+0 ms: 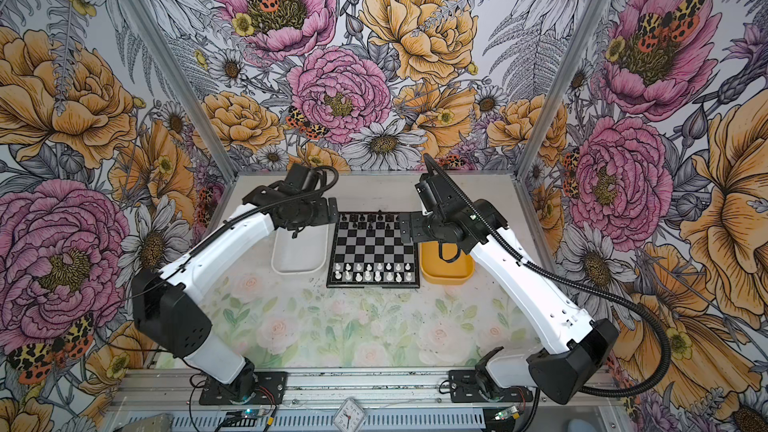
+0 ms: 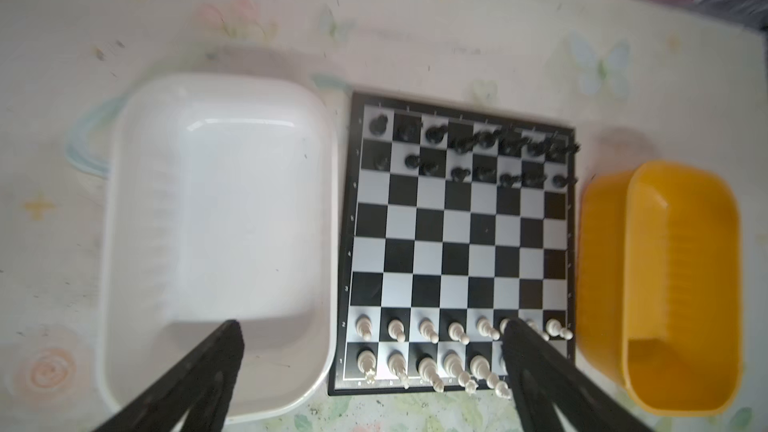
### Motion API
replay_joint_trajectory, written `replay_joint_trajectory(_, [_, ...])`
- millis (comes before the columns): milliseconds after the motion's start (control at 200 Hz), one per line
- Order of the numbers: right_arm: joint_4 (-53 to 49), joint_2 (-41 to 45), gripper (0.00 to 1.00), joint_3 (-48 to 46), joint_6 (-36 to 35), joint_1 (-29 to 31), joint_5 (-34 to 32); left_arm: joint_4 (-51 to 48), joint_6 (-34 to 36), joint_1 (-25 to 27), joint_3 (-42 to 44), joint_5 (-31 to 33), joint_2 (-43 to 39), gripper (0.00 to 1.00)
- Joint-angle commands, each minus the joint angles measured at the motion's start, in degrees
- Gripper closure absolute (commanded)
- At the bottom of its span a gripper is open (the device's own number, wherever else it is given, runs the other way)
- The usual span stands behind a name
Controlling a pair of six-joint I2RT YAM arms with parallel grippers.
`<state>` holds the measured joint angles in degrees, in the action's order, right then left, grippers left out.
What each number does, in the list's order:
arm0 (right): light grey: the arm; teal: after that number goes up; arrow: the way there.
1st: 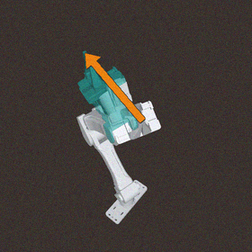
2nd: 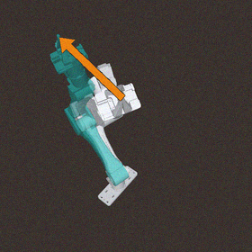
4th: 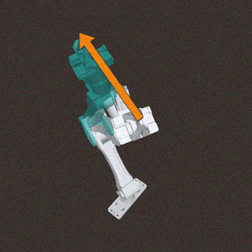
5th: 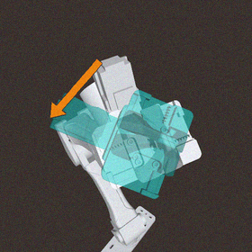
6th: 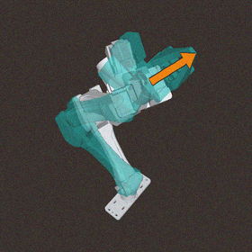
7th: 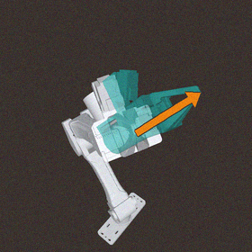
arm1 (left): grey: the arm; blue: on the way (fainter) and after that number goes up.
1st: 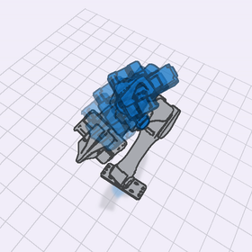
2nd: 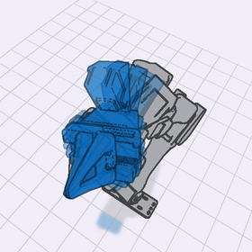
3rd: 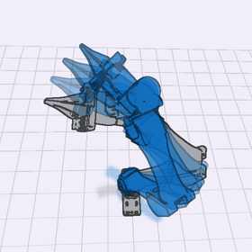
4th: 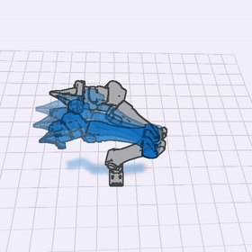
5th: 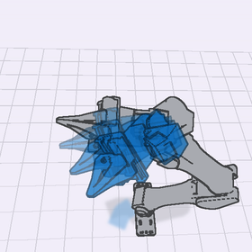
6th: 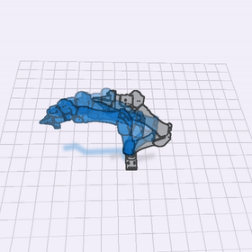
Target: Set up the chess pieces on the board
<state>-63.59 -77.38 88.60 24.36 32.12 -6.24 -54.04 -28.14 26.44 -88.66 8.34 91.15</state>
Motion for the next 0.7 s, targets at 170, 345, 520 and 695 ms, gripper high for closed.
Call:
replay_joint_trajectory(170, [4.1,6.7,0.0,-1.4,-6.7,-5.9,-13.2,5.5,6.4,-10.2,7.0,15.9,-23.0,0.01])
replay_joint_trajectory(345, [16.3,16.2,0.0,-17.6,-8.9,-11.5,-18.7,22.1,9.6,-15.5,29.7,23.3,-38.1,0.01])
replay_joint_trajectory(520, [33.8,29.3,0.0,-35.6,-15.5,-13.1,-24.7,51.6,19.8,-16.7,54.2,25.7,-53.3,0.01])
replay_joint_trajectory(695, [42.6,32.1,0.0,-46.7,-16.6,-17.9,-25.6,58.6,20.6,-21.9,60.5,18.5,-50.2,0.01])
